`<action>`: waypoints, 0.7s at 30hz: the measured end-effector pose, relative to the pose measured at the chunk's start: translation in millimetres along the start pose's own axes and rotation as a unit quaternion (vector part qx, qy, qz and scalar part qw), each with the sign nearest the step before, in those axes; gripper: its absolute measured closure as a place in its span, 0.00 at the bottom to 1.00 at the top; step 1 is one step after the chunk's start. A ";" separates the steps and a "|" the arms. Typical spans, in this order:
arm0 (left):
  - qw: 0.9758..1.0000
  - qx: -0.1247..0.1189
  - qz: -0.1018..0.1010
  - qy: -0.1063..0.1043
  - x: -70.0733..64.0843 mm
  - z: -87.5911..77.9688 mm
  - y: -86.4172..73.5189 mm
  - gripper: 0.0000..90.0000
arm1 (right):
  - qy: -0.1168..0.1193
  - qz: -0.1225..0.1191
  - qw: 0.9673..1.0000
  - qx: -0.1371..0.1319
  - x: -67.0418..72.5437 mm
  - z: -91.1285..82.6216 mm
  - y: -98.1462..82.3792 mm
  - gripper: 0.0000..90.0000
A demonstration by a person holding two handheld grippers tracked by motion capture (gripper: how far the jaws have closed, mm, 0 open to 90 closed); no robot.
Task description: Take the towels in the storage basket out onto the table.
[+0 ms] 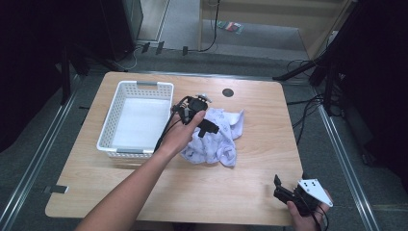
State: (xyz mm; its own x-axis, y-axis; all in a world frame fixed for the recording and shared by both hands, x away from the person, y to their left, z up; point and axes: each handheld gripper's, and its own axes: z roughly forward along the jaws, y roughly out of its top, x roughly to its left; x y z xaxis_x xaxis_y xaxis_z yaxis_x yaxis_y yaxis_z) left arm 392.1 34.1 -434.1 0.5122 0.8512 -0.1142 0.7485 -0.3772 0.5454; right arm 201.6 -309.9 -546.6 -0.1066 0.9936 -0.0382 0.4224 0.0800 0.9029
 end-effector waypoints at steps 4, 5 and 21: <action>1.000 -0.014 -0.008 0.011 13.9 -12.8 -6.3 0.00 | 0.000 0.000 1.000 0.000 0.1 0.0 0.0 0.06; 1.000 -0.017 -0.009 0.013 17.2 -16.6 -7.8 0.00 | 0.000 0.001 1.000 0.001 0.1 0.0 0.1 0.06; 0.997 -0.064 -0.028 0.038 58.7 -66.8 -44.1 0.00 | 0.000 0.001 1.000 0.001 0.2 0.7 0.2 0.06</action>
State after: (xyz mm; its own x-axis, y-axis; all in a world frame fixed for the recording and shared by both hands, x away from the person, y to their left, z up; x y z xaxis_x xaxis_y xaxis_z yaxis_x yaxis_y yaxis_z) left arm 361.0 125.1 -409.4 0.4333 0.8971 -0.0868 0.7129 -0.2822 0.6420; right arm 202.3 -309.7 -546.7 -0.1055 0.9937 -0.0370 0.4243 0.0786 0.9021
